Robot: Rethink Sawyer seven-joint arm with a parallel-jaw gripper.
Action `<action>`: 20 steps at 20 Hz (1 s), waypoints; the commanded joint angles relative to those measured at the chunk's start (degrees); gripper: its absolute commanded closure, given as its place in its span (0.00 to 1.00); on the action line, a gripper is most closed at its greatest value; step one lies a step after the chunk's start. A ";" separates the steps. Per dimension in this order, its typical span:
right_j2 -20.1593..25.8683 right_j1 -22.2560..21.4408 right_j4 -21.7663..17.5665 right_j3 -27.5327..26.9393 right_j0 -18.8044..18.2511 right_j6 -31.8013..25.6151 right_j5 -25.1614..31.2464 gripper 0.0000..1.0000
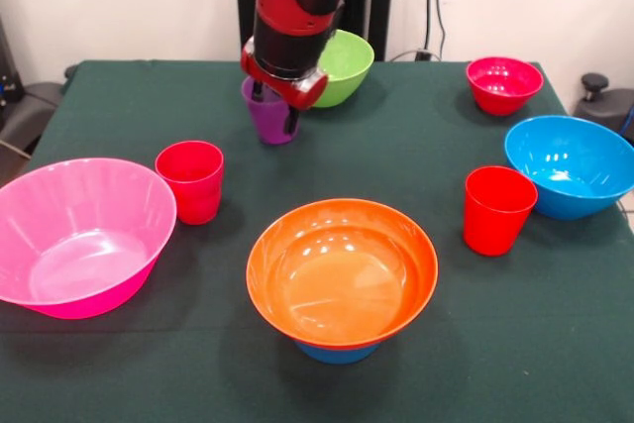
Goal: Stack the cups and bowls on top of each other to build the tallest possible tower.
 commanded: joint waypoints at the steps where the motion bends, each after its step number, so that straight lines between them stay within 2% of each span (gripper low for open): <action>1: 7.47 0.78 2.28 1.11 -0.98 8.91 -7.76 0.00; 15: 12.40 -1.70 4.60 5.56 -4.47 8.60 -7.79 0.00; 20: 12.46 -3.71 5.20 6.68 -4.19 8.66 -6.11 0.00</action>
